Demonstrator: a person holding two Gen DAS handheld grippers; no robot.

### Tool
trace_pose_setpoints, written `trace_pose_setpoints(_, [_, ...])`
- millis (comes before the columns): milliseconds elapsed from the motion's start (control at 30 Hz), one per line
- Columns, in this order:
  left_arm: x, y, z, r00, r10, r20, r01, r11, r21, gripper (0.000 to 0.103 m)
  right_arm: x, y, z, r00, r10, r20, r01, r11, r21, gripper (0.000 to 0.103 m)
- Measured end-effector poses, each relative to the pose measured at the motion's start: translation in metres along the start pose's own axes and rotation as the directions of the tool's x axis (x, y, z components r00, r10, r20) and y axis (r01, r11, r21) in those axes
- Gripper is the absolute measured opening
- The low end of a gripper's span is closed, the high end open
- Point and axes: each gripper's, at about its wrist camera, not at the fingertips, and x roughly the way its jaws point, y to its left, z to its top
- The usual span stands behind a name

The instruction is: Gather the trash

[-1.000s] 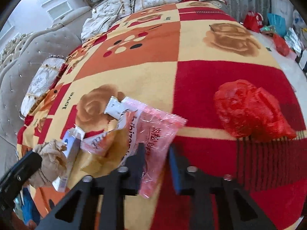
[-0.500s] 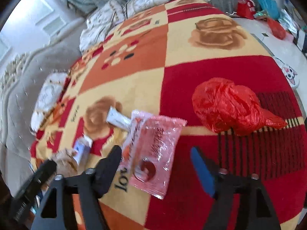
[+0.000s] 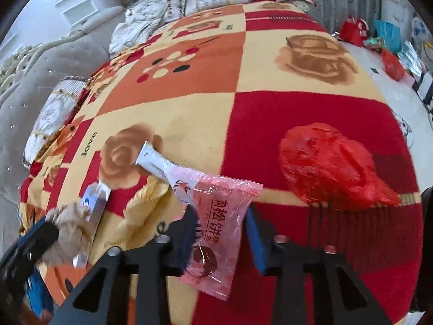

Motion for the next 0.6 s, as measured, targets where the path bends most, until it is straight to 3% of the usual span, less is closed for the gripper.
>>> trace_pose_setpoints(233, [-0.002, -0.031, -0.002, 0.999, -0.047, -0.005, 0.047, 0.998, 0.033, 0.017, -0.048, -0.015, -0.014, 0.997, 0.014, 0.071, -0.011, 0.999, -0.042, 0.033])
trace_pose_setpoints(600, [0.007, -0.127, -0.019, 0.991, -0.123, -0.052, 0.13, 0.978, 0.161, 0.017, -0.103, -0.08, -0.041, 0.989, -0.073, 0.128, 0.074, 0.997, -0.003, 0.033])
